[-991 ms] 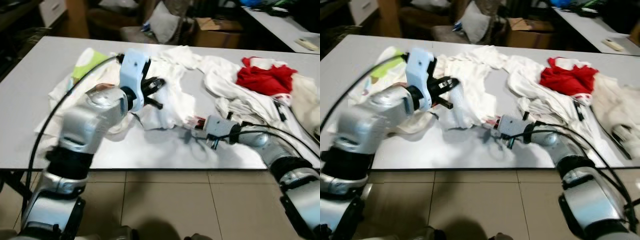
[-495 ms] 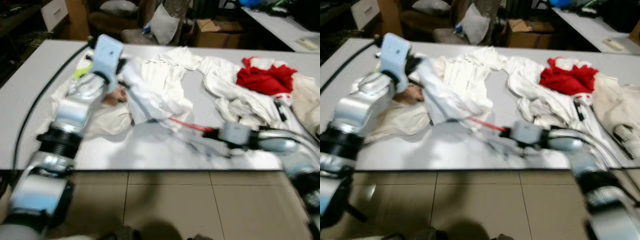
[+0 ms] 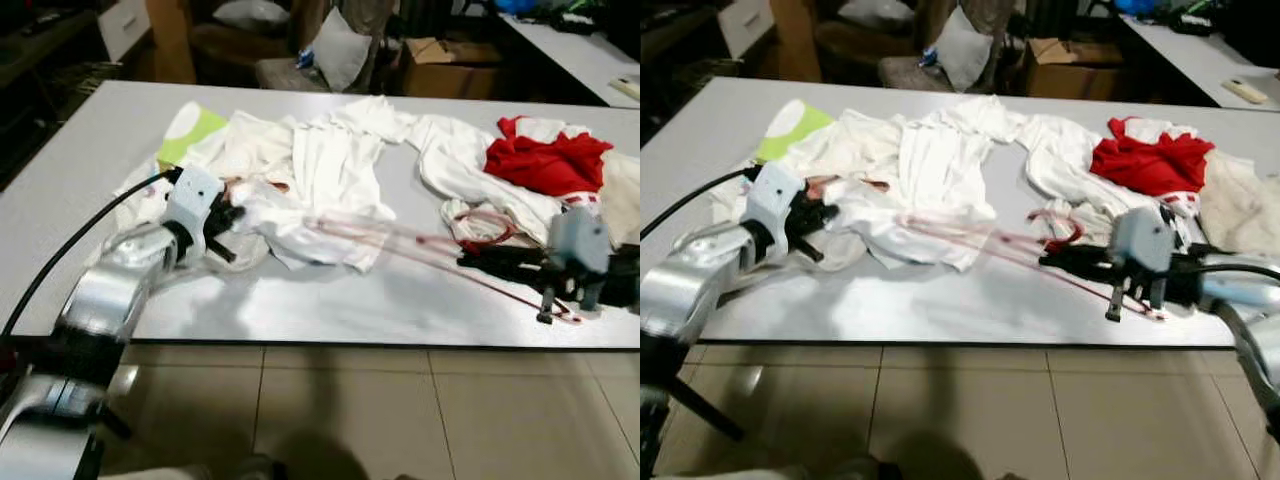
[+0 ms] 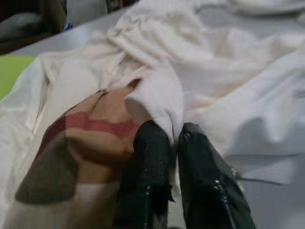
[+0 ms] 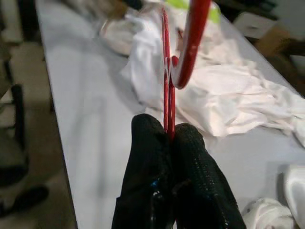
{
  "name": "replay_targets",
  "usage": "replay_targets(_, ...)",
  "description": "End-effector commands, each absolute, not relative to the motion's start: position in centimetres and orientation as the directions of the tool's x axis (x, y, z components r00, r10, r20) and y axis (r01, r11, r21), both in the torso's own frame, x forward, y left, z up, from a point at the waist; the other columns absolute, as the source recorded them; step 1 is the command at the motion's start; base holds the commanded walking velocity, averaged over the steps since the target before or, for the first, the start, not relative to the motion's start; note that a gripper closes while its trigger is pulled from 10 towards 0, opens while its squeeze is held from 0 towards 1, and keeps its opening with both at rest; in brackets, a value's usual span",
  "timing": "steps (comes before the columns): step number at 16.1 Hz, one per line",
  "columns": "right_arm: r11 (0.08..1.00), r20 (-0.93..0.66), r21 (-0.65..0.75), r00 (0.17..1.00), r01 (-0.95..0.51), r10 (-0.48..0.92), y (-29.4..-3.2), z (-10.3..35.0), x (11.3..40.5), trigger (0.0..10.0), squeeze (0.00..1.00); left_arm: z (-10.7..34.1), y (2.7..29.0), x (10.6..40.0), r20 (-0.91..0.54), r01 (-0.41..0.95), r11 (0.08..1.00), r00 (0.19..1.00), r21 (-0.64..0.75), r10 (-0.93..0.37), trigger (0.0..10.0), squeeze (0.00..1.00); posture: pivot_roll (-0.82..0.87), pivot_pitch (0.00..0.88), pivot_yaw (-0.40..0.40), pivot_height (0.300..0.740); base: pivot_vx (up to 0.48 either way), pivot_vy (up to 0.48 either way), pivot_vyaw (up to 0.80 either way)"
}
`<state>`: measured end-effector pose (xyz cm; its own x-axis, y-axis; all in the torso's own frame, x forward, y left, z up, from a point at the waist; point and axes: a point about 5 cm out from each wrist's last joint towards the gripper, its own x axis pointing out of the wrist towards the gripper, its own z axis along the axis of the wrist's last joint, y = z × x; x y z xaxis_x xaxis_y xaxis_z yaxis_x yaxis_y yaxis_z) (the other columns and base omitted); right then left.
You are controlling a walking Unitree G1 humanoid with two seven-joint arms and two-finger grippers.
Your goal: Hang hanger
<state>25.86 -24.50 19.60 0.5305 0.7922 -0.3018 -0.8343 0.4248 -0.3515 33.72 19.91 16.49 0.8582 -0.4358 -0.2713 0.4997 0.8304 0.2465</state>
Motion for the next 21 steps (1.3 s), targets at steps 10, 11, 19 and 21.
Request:
replay_targets(10, 0.946, -0.088, -0.167, 0.960, -0.277, 0.265, -24.5, 18.8, 26.3, 10.0, 0.00, 22.3, 18.3, 28.9, 0.234, 0.552, 0.805, 0.830, -0.217, -0.506, 10.0, 1.00, -0.10, 0.000, 0.039, 0.740, 0.000, 0.000, 0.00)
replay_targets(11, 0.958, -0.083, -0.129, 0.965, -0.258, 0.249, -24.0, 18.8, 26.1, 10.0, 0.00, 22.3, 17.6, 29.0, 0.233, 0.516, 0.832, 0.851, -0.202, -0.471, 10.0, 1.00, -0.10, 0.000, 0.037, 0.740, 0.000, 0.000, 0.00)
replay_targets(19, 0.988, -0.088, -0.057, 0.987, -0.141, 0.136, -20.7, 17.2, 24.6, 10.0, 0.00, 15.9, 15.0, 28.1, 0.011, 0.270, 0.961, 0.963, -0.064, -0.270, 10.0, 0.27, -0.13, 0.000, 0.043, 0.740, 0.000, -0.114, 0.00)
replay_targets(21, 0.988, -0.110, -0.057, 0.985, -0.142, 0.136, -20.3, 16.3, 24.9, 10.0, 0.00, 15.2, 14.8, 28.2, 0.014, 0.245, 0.965, 0.969, -0.097, -0.245, 10.0, 0.26, -0.12, 0.000, 0.063, 0.740, 0.000, -0.480, 0.00)
